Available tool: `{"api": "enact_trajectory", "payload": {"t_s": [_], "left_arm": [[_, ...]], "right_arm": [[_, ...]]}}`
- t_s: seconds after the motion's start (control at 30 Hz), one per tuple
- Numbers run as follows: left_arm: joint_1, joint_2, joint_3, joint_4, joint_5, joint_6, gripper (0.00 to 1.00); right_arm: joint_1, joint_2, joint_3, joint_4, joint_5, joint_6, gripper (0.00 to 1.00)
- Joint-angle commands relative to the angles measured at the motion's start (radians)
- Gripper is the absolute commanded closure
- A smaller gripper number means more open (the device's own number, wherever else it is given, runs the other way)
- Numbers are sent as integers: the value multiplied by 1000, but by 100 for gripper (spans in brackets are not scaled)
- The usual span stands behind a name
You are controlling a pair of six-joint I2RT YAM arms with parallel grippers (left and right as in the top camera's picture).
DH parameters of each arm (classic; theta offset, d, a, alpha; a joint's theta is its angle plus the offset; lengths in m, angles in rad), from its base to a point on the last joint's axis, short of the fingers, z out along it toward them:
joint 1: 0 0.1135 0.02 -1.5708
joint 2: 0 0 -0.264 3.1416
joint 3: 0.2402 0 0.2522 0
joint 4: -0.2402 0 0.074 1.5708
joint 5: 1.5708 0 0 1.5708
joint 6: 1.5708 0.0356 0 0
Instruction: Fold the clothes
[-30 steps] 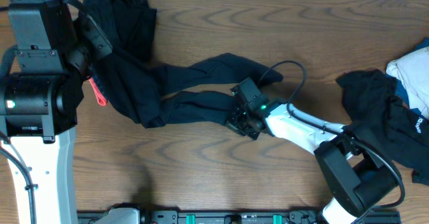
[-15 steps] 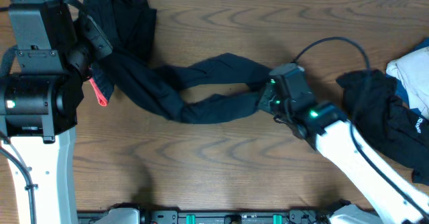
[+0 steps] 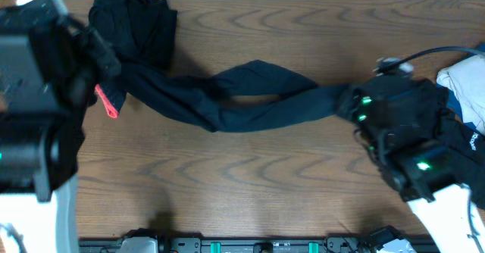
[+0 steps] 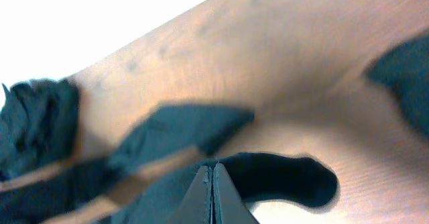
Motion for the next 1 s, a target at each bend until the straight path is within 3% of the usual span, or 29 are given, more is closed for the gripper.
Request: {"api": "enact_trajectory", "payload": {"t_s": [0.0, 0.57, 0.73, 0.97], "left_arm": [[2, -49, 29, 4, 3, 28, 94], [2, -21, 29, -53, -200, 27, 94], [2, -8, 29, -103, -290, 24, 94], [2, -6, 29, -96, -293, 24, 93]], "right_arm": [[-51, -21, 97, -13, 66, -89, 99], [-394, -14, 215, -20, 121, -152, 99], [-429, -3, 215, -19, 118, -157, 98], [-435, 27, 215, -6, 88, -156, 99]]}}
